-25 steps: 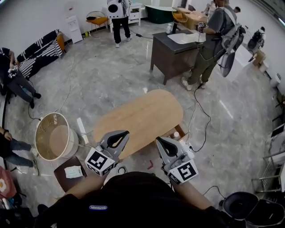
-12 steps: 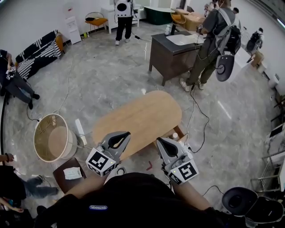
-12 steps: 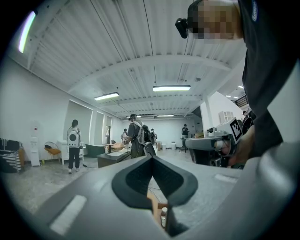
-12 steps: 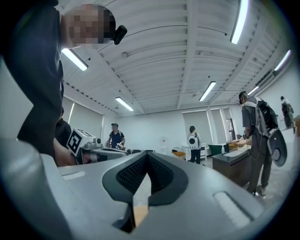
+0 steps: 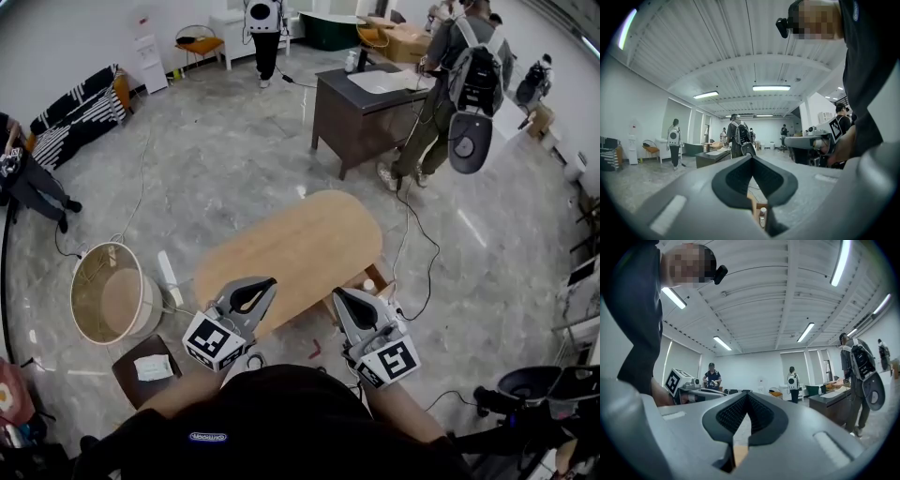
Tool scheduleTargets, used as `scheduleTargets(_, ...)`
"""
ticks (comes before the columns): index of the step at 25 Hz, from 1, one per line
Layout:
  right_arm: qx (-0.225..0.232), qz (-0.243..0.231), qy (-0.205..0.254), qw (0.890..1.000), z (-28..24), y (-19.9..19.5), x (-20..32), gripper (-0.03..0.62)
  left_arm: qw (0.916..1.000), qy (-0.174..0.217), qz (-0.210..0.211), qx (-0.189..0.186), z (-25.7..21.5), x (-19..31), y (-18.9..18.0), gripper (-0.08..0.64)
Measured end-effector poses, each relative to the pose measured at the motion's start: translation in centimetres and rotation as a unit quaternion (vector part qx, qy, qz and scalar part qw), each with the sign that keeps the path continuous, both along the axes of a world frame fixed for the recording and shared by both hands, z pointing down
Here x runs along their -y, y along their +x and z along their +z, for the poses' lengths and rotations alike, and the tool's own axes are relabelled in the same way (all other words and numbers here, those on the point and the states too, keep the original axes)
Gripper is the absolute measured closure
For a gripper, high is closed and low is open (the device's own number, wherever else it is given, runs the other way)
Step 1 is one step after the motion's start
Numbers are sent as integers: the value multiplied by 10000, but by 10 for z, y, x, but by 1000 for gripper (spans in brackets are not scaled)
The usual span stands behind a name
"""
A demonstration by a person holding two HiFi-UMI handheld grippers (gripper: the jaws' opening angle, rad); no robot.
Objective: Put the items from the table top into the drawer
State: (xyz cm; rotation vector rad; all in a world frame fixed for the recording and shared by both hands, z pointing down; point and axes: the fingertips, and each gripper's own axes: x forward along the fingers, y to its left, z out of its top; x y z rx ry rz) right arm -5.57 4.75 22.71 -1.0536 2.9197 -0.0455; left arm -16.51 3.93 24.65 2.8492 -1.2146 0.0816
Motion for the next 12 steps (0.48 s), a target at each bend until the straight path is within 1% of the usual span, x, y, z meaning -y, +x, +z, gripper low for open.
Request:
scheduleTargets(9, -33, 81, -46, 10000, 8, 6, 4, 563, 9999, -84, 81, 18, 8, 7, 6, 558)
scheduleTargets(12, 52, 77, -45, 9999, 9, 7, 6, 563, 9999, -95, 117, 30, 9, 9, 8, 558)
